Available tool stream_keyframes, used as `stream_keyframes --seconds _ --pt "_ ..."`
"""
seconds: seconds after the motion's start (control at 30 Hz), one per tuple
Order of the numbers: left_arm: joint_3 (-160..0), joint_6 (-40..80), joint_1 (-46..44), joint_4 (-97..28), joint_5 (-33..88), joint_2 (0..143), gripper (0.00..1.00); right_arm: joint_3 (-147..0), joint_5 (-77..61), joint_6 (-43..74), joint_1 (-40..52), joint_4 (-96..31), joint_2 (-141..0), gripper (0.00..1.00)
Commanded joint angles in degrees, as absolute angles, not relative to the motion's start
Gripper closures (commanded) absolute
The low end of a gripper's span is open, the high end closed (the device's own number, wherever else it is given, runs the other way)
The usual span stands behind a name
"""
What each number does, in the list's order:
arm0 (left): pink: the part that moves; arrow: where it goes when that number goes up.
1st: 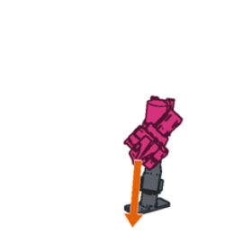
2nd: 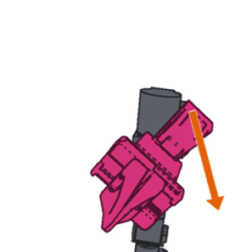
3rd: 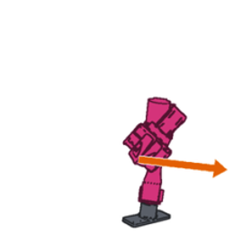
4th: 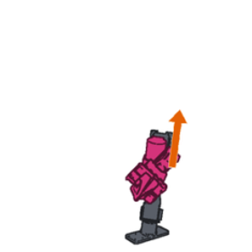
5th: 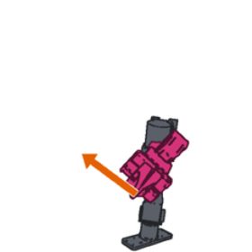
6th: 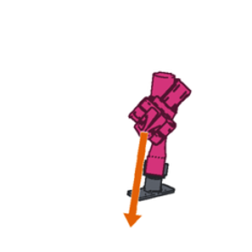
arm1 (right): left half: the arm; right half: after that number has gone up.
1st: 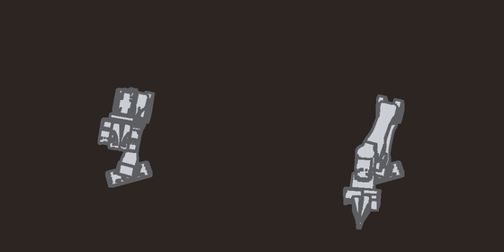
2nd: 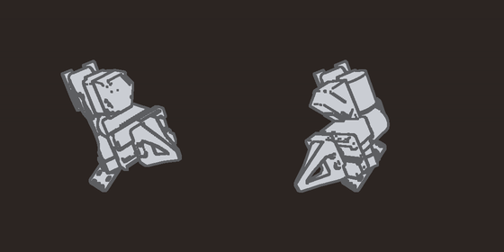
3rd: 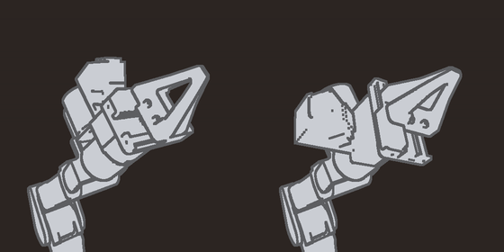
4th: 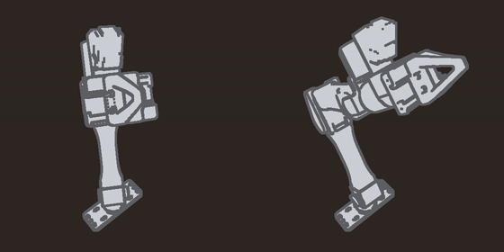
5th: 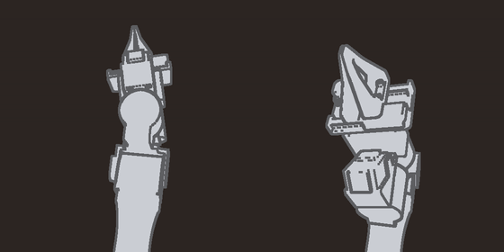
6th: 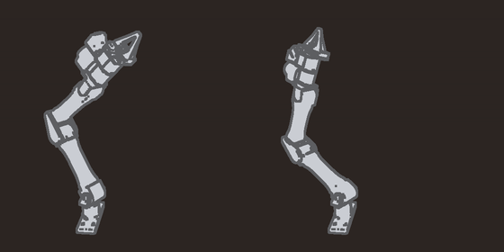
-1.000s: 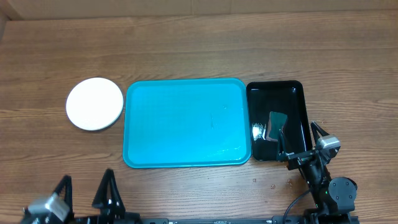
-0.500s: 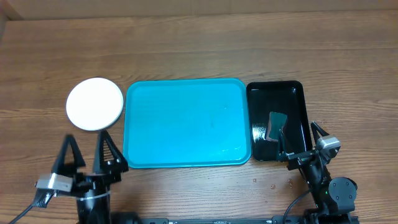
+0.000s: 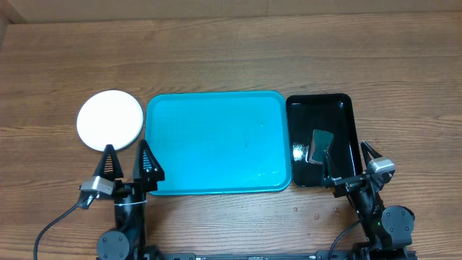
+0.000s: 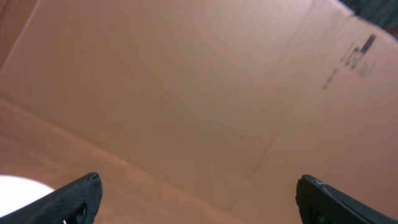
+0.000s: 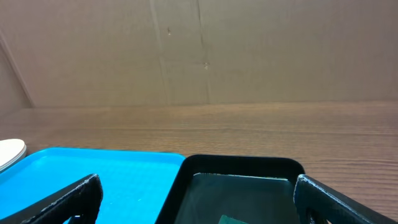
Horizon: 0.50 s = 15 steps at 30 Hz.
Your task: Clean dirty plates on tray and stack at the side
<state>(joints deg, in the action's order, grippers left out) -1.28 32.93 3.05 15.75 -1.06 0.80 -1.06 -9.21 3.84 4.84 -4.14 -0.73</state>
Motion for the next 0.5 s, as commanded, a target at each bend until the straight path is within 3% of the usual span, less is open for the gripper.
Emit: stream_keyframes --seconds 0.0,0.47 --pt "-0.3 33.4 3.3 13.7 -0.5 0.2 0.0 -0.4 -9.5 3.5 4.4 -3.9 -0.2 0.0" --pt "-0.3 14.0 1.1 -4.5 0.1 0.2 0.0 -0.4 -9.5 3.5 4.4 -3.9 -0.2 0.0"
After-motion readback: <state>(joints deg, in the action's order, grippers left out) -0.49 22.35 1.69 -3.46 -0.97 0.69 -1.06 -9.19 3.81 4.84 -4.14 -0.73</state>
